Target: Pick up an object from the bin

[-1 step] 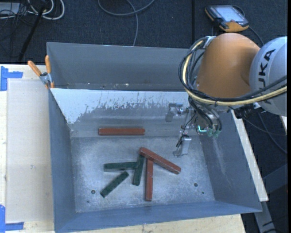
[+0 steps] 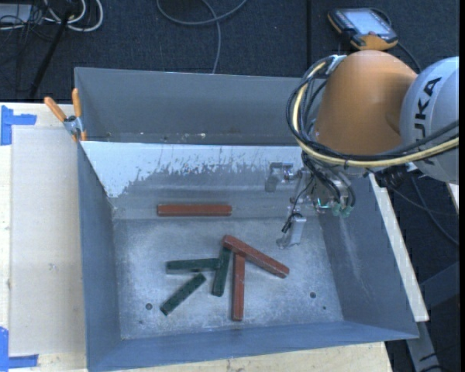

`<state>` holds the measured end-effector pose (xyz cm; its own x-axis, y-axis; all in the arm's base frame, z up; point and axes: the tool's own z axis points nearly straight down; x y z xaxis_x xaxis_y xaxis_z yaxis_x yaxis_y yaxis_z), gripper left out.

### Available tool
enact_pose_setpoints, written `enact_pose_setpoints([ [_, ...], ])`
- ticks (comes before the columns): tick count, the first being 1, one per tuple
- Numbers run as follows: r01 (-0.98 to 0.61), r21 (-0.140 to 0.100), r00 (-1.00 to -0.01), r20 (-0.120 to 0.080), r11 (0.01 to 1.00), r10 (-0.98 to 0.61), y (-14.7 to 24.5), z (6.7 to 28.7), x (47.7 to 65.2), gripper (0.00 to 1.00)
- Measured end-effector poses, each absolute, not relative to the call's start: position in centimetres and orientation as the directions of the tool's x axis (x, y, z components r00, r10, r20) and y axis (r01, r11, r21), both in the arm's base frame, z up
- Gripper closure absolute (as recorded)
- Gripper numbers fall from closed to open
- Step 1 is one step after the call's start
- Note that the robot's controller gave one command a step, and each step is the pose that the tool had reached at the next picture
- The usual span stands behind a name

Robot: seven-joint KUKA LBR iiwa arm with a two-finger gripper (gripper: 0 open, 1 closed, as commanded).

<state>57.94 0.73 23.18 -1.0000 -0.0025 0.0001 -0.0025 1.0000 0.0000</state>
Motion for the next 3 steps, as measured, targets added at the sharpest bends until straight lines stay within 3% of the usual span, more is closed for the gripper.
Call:
enact_pose_setpoints([
  [1,-0.033,-0.001,-0.999,-0.007,0.999,-0.033,0.7,18.7,57.7,0.00],
  [2,-0.085,0.000,-0.996,-0.003,0.996,-0.085,-0.1,11.9,57.2,0.00],
  [3,0.058,0.000,-0.998,0.001,0.998,0.058,-1.2,6.9,58.4,1.00],
])
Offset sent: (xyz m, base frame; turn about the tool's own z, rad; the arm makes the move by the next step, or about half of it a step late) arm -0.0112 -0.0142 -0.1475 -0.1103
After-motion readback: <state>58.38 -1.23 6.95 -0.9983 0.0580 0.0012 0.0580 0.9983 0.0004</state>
